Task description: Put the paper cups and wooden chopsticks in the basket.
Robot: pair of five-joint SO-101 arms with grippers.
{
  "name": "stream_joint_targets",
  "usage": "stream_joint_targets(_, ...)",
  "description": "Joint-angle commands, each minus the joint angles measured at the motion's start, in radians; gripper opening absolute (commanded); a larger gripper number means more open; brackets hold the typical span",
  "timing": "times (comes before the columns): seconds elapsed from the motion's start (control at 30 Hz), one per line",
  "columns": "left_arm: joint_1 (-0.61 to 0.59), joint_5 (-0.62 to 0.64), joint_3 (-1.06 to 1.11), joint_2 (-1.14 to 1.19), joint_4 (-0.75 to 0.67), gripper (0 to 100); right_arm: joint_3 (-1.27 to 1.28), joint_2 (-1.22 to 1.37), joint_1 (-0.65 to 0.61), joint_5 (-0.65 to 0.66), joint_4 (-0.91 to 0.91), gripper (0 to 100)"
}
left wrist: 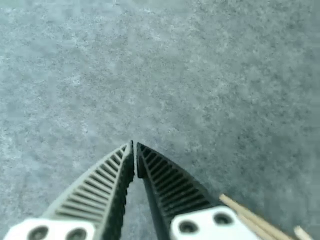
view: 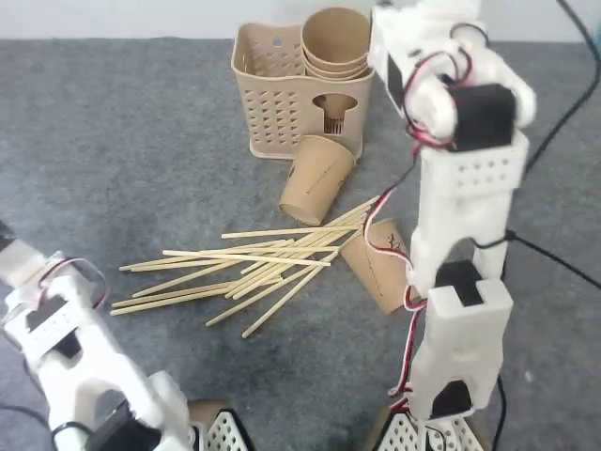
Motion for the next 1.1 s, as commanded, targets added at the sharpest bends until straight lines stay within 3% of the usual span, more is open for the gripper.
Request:
stream_joint_targets(0.0, 0.092, -0.097, -0.084, -0.012, 0.141, 1, -0.077, -0.101, -0.005, -0.006, 0.179, 17.7)
stream_joint_targets(0.2, 0.178, -0.104, -0.326, -0.009, 0.486, 1, 0.063, -0.203, 0.053, 0.028, 0.191, 9.5)
stream_joint_targets(0.37, 0.327, -0.101, -0.536, -0.005, 0.789, 1, 0.428, -0.415, 0.091, 0.029, 0.186, 9.1)
stream_joint_targets(0.5, 0.473, 0.005, -0.639, -0.003, 0.924, 1, 0.709, -0.605, 0.091, 0.120, 0.183, 9.0)
stream_joint_targets(0.6, 0.605, 0.049, -0.680, -0.003, 0.990, 1, 0.913, -0.725, 0.094, 0.150, 0.183, 9.1)
stream_joint_targets(0.8, 0.819, 0.051, -0.704, -0.002, 1.003, 3, 1.338, -0.914, 0.223, 0.236, 0.067, 9.5)
stream_joint_targets(1.07, 1.016, 0.026, -0.763, 0.000, 1.010, 24, 1.970, -1.148, 0.446, 0.338, -0.240, 9.5)
